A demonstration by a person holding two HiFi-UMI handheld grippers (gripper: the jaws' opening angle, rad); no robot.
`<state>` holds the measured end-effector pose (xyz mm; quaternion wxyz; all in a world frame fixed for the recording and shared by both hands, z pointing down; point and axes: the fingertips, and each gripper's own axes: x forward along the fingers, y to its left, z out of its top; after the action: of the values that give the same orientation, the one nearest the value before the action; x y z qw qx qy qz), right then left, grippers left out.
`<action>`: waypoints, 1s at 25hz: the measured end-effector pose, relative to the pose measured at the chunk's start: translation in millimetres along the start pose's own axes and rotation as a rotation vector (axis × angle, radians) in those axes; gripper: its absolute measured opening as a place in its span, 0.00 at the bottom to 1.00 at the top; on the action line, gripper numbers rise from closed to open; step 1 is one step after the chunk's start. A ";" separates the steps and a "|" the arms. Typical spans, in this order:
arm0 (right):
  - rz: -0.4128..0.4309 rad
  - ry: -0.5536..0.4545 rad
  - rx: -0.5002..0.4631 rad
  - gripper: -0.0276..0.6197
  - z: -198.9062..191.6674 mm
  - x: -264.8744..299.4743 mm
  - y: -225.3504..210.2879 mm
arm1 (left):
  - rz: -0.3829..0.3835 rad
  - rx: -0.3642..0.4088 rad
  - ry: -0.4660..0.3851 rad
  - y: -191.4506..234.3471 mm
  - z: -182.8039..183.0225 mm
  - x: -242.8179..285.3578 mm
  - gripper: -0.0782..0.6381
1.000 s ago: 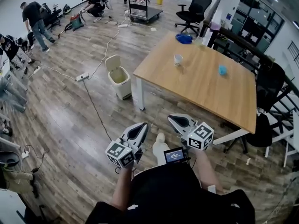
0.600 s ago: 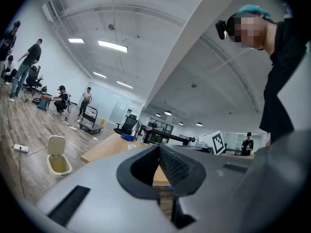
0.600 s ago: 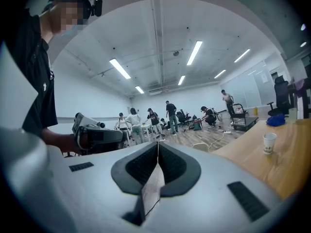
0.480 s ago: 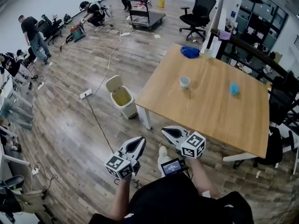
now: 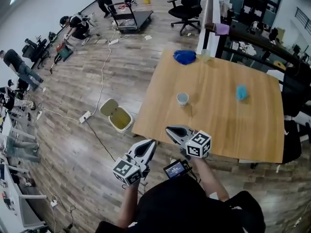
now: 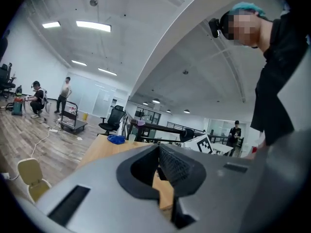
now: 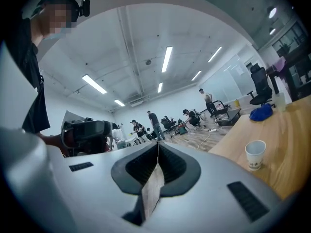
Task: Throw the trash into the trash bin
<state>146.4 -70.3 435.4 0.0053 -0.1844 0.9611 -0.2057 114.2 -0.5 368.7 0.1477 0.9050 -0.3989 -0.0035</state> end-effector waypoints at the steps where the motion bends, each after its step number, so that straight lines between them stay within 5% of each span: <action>1: -0.007 -0.004 -0.004 0.04 6.2 4.3 -8.8 | -0.010 0.008 0.008 2.5 2.8 6.6 0.12; 5: -0.014 -0.020 -0.004 0.04 22.9 25.2 -35.2 | 0.000 0.033 0.040 27.9 2.6 20.6 0.12; 11: -0.035 0.029 -0.018 0.04 13.5 53.1 -45.3 | 0.014 -0.040 0.008 78.0 -2.0 28.5 0.12; 25: -0.313 -0.026 -0.135 0.04 46.7 121.6 -59.4 | -0.300 -0.040 0.022 181.2 22.1 31.8 0.12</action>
<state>58.0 -182.4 424.3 -0.0268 -0.3346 0.9320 -0.1367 2.4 -145.0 400.0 0.1680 0.9512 -0.2576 -0.0236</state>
